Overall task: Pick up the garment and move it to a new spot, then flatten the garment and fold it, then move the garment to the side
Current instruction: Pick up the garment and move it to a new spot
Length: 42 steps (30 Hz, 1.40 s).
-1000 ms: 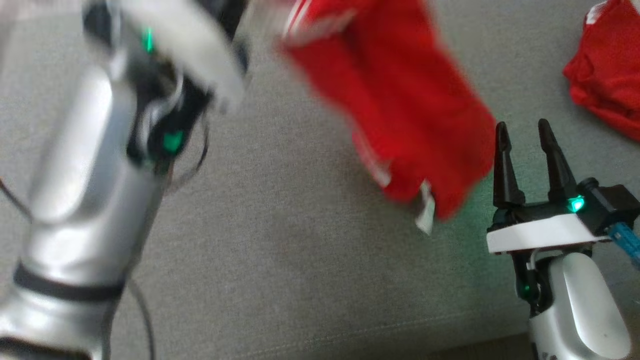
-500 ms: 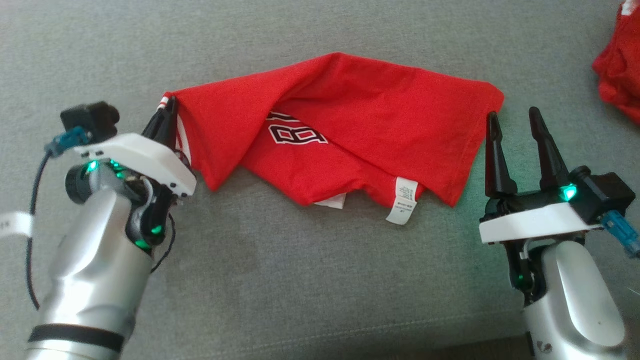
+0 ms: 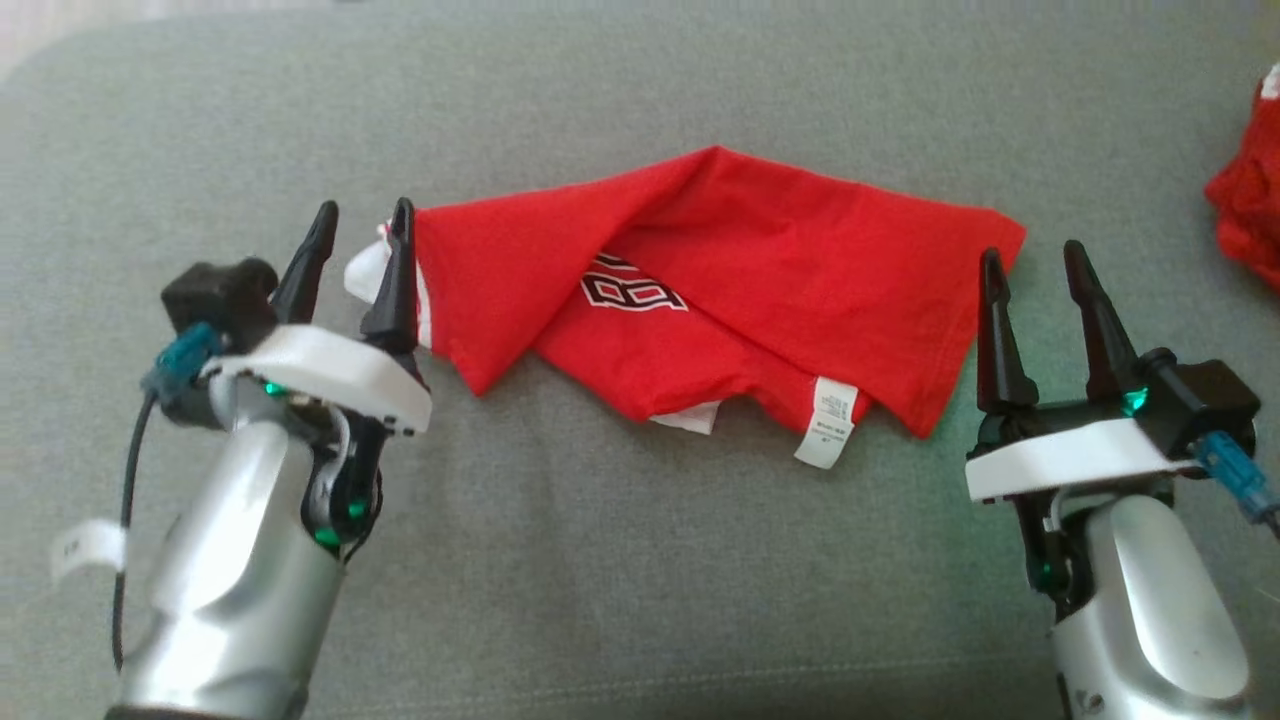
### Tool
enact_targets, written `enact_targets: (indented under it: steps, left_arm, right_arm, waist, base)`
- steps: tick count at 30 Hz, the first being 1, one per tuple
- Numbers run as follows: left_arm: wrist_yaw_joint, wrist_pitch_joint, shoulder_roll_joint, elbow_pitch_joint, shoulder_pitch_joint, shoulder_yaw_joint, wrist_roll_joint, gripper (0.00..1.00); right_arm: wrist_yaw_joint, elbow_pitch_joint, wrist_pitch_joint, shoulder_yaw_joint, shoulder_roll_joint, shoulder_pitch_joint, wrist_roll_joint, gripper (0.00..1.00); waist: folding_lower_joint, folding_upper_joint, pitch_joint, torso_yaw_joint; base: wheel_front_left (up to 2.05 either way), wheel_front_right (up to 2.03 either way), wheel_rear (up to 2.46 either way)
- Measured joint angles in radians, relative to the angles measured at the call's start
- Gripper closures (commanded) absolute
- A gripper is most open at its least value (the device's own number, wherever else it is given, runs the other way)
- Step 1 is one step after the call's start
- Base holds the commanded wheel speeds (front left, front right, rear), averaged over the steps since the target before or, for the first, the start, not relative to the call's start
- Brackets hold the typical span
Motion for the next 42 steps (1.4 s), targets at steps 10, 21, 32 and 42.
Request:
enact_targets:
  steps: [10,21,32,42]
  left_arm:
    - [0.053,0.0,-0.04,-0.263,0.313,0.111,0.173,0.0]
    - [0.057,0.0,-0.098,-0.355,0.513,0.151,0.241,0.0]
    - [0.057,0.0,-0.121,-0.379,0.582,0.166,0.281,0.0]
    - [0.048,0.0,-0.126,-0.376,0.582,0.17,0.285,0.0]
  right_arm:
    - [0.0,0.037,0.0,-0.026,0.0,0.049,-0.044,0.0]
    - [0.0,0.043,-0.001,-0.062,0.002,0.177,-0.051,0.0]
    - [0.0,0.027,-0.01,-0.04,0.003,0.229,-0.032,0.0]
    - [0.0,0.027,-0.01,-0.039,0.003,0.228,-0.032,0.0]
  waist:
    - [0.0,0.0,-0.114,0.041]
    - [0.0,0.0001,-0.236,0.088]
    - [0.0,0.0,-0.248,0.087]
    - [0.0,0.0,-0.246,0.084]
  base:
    - [0.0,0.0,0.0]
    - [0.0,0.0,0.0]
    - [0.0,0.0,0.0]
    - [0.0,0.0,0.0]
